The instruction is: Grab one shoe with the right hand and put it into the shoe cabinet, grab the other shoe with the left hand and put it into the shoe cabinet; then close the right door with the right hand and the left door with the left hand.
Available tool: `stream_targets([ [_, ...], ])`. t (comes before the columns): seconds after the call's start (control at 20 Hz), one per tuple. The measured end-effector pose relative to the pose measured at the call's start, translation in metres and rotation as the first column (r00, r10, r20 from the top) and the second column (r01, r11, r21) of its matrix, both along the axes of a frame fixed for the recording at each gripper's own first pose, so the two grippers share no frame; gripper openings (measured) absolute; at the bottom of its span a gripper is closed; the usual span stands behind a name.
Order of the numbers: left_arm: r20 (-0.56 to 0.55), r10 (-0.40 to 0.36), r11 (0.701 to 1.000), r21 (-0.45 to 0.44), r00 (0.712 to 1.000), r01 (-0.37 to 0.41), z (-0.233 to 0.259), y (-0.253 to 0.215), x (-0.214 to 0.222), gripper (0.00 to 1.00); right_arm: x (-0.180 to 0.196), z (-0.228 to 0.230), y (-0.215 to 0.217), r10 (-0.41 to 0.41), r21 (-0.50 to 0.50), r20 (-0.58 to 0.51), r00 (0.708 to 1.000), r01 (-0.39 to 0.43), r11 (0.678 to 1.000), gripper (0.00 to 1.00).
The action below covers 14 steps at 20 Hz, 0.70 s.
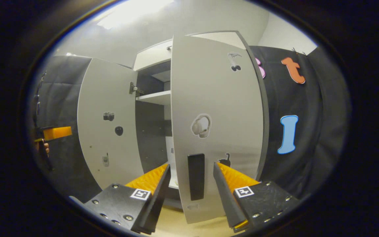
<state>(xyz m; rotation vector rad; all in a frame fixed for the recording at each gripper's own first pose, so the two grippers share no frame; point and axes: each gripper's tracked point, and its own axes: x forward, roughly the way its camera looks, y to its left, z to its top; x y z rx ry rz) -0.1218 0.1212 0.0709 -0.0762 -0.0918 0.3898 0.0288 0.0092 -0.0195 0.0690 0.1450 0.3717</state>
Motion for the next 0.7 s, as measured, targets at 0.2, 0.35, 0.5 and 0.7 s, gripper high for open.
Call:
stream_targets([
  [0.2, -0.051, -0.02, 1.0, -0.016, 0.998, 0.019, -0.021, 0.016, 0.012, 0.93, 0.002, 0.002, 0.006, -0.029, 0.007, 0.007, 1.0, 0.029, 1.0, 0.77],
  [0.35, -0.076, -0.061, 0.998, -0.034, 0.995, 0.058, -0.032, 0.017, 0.021, 0.96, 0.003, 0.003, 0.007, -0.056, 0.008, 0.017, 0.998, 0.056, 0.998, 0.78],
  [0.5, -0.084, -0.089, 0.996, -0.03, 0.993, 0.086, -0.037, 0.018, 0.03, 0.97, 0.006, 0.002, 0.006, -0.079, 0.01, 0.019, 0.997, 0.079, 0.997, 0.77],
  [0.7, -0.09, -0.107, 0.994, -0.013, 0.99, 0.107, -0.037, 0.019, 0.038, 0.92, 0.01, 0.0, 0.007, -0.094, 0.009, 0.019, 0.995, 0.093, 0.996, 0.78],
])
